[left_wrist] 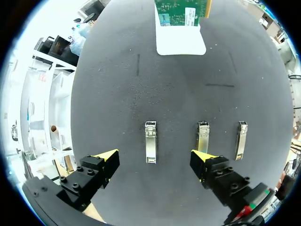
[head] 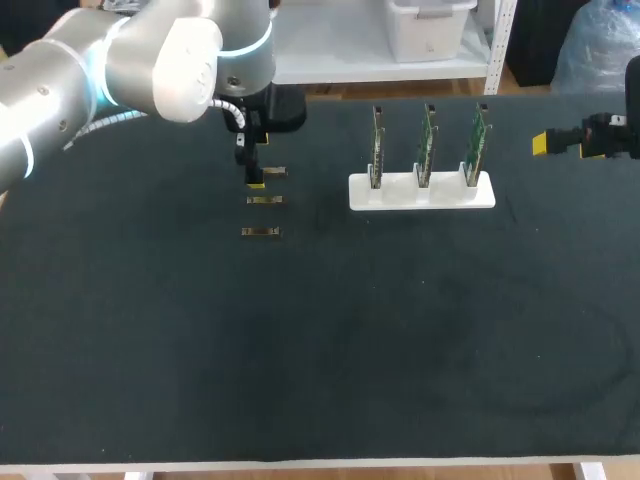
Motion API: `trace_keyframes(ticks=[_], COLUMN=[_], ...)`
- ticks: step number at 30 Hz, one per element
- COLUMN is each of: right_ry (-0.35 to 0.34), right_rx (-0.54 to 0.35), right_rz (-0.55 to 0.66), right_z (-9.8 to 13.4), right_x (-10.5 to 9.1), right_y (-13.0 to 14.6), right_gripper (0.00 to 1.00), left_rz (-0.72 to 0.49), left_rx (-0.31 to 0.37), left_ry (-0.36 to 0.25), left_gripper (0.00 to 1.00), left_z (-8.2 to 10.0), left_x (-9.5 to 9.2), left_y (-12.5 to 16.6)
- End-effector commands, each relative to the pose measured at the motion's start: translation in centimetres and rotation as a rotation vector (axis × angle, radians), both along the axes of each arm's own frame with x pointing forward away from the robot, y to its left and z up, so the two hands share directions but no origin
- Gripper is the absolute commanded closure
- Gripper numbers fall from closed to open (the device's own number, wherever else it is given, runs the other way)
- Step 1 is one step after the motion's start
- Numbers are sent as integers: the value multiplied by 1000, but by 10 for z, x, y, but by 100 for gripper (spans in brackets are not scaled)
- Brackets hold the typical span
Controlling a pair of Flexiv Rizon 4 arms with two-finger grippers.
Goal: Pick up the optical module with the left hand, and insert it into the network port with the right hand.
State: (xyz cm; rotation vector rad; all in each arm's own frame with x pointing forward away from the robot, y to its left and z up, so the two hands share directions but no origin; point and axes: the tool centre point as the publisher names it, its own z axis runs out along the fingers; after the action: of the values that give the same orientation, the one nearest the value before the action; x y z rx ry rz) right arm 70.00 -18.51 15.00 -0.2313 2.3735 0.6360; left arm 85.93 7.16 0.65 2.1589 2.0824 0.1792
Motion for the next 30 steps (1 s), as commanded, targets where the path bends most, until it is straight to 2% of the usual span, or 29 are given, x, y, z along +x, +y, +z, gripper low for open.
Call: trace_keyframes(ticks=[1, 14, 30], right_ry=[0, 0, 0], right_rx=[0, 0, 0], right_rz=[0, 0, 0], right_z=[0, 0, 0], right_x=[0, 0, 0], right_y=[0, 0, 0], right_gripper=[0, 0, 0], left_rz=[4, 12, 8], left_rx=[-2, 0, 35], left_ry=[-7, -14, 26], left_gripper=[0, 0, 0], left_z=[-4, -8, -19], left_x=[-1, 9, 13], left_y=[0, -2, 1])
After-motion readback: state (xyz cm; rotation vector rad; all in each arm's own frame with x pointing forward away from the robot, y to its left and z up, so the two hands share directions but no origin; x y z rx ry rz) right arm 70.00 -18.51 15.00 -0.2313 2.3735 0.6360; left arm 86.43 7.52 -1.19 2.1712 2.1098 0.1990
